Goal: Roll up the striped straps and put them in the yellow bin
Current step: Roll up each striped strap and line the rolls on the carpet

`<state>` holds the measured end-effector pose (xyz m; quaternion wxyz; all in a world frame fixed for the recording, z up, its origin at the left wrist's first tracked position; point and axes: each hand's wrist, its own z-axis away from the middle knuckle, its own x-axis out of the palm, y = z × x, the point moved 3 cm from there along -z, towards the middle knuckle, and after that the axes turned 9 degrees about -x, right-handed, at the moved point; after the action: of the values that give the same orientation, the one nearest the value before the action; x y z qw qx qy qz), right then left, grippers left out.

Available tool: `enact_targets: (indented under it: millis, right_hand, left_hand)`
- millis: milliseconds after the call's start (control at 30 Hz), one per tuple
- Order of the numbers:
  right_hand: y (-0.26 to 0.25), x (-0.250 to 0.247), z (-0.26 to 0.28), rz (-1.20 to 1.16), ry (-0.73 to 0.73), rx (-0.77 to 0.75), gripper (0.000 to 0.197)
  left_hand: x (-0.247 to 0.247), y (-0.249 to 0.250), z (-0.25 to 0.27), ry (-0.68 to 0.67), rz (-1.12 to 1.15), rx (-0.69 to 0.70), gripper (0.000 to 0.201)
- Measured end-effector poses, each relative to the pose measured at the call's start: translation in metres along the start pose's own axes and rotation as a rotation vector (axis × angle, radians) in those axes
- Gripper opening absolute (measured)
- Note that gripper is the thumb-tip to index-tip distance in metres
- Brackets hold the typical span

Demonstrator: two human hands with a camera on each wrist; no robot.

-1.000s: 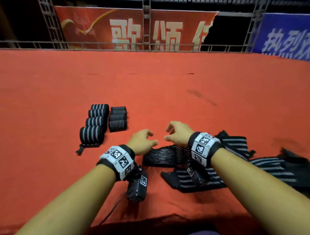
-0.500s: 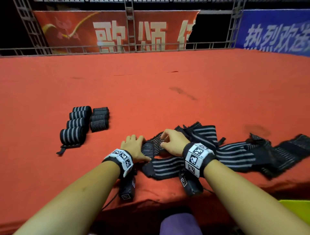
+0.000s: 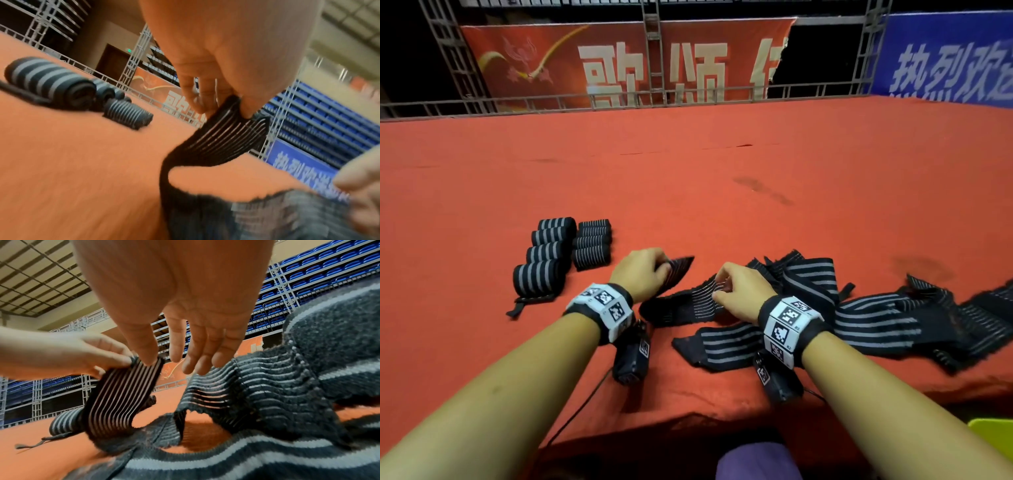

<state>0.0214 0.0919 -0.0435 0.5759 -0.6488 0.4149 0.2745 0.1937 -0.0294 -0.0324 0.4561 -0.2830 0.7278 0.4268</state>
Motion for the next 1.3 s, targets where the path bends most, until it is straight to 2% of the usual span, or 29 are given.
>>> enact_targets:
  millis: [67, 167, 267, 367, 433, 467, 533, 600, 733, 833, 900, 1000, 1067, 1167, 1300]
  right_hand:
    - [-0.009, -0.001, -0.002, 0.001, 0.016, -0.015, 0.036]
    - [-0.028, -0.006, -0.009, -0.029, 0.095, -0.032, 0.055]
    - [-0.062, -0.019, -0.02, -0.112, 0.15, -0.087, 0.061]
    - [-0.102, -0.037, -0.036, -0.202, 0.152, -0.158, 0.064]
    - [-0.123, -0.051, -0.046, -0.31, 0.191, -0.201, 0.058]
    - [-0.132, -0.058, -0.049, -0.379, 0.199, -0.227, 0.048]
    - [-0.143, -0.063, -0.051, -0.498, 0.101, -0.274, 0.023]
    - [-0.141, -0.058, -0.051, -0.543, -0.048, -0.297, 0.013]
    - [-0.107, -0.036, -0.042, -0.404, -0.21, -0.189, 0.01]
    - [-0.073, -0.018, -0.03, -0.173, -0.307, -0.073, 0.01]
    - [-0.054, -0.012, -0.023, -0.017, -0.326, -0.037, 0.007]
    - [-0.034, -0.016, -0.016, 0.114, -0.31, -0.018, 0.022]
    - [-0.025, -0.022, -0.014, 0.074, -0.278, -0.006, 0.021]
    - [-0.029, -0.026, -0.012, -0.115, -0.235, -0.011, 0.014]
    - [-0.061, -0.006, -0.011, -0.171, -0.265, -0.086, 0.071]
  left_hand:
    - [-0.038, -0.001, -0.005, 0.075, 0.163, -0.007, 0.005]
    - [-0.1, 0.006, -0.01, 0.167, 0.381, 0.039, 0.009]
    - [-0.156, 0.016, -0.003, 0.181, 0.604, 0.113, 0.013]
    - [-0.197, 0.031, 0.012, 0.17, 0.642, 0.203, 0.014]
    - [-0.22, 0.038, 0.022, 0.211, 0.636, 0.247, 0.012]
    - [-0.231, 0.039, 0.027, 0.24, 0.631, 0.26, 0.01]
    - [-0.25, 0.032, 0.032, 0.31, 0.63, 0.253, 0.009]
    - [-0.264, 0.02, 0.033, 0.374, 0.646, 0.206, 0.013]
    - [-0.28, -0.007, 0.033, 0.479, 0.724, 0.096, 0.024]
    - [-0.279, -0.021, 0.03, 0.517, 0.729, 0.026, 0.027]
    - [-0.275, -0.028, 0.029, 0.521, 0.719, -0.006, 0.027]
    - [-0.272, -0.041, 0.026, 0.576, 0.764, -0.07, 0.027]
    - [-0.27, -0.051, 0.024, 0.588, 0.786, -0.125, 0.028]
    - [-0.256, -0.057, 0.021, 0.493, 0.808, -0.185, 0.027]
    - [-0.241, -0.043, 0.025, 0.376, 0.857, -0.171, 0.025]
